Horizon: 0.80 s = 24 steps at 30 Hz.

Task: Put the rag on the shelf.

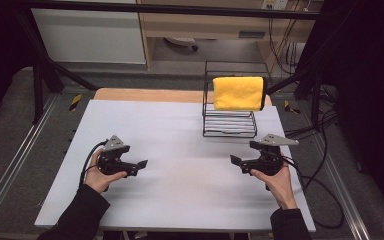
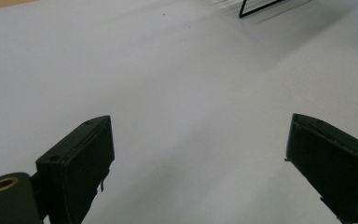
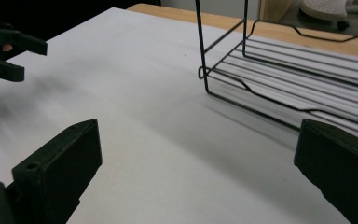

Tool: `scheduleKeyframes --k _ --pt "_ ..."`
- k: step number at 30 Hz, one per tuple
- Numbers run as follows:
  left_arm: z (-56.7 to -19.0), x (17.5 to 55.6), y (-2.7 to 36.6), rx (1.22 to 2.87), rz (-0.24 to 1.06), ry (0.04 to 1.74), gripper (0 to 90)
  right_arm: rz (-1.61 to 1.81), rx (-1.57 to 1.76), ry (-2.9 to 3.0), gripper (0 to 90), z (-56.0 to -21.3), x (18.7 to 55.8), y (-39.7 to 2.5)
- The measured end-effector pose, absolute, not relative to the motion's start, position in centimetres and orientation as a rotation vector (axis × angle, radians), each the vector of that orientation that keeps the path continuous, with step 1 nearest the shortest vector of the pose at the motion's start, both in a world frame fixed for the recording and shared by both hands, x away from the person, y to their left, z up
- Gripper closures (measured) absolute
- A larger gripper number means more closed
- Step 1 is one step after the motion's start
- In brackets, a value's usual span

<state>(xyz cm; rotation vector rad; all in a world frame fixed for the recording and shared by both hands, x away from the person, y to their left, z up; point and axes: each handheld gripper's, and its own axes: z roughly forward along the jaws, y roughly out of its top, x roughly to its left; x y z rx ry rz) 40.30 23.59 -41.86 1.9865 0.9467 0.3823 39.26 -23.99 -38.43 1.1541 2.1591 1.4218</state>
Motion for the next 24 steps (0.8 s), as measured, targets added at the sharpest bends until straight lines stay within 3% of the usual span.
scheduleKeyframes --k 10,24 --pt "-43.6 38.4 26.9 2.004 0.411 0.944 7.6 1.387 1.172 2.194 0.7 -41.5 38.0 -25.1" --pt "-45.1 37.1 28.1 2.013 0.411 0.948 6.6 1.382 1.201 2.225 0.7 -44.3 36.3 -26.5"
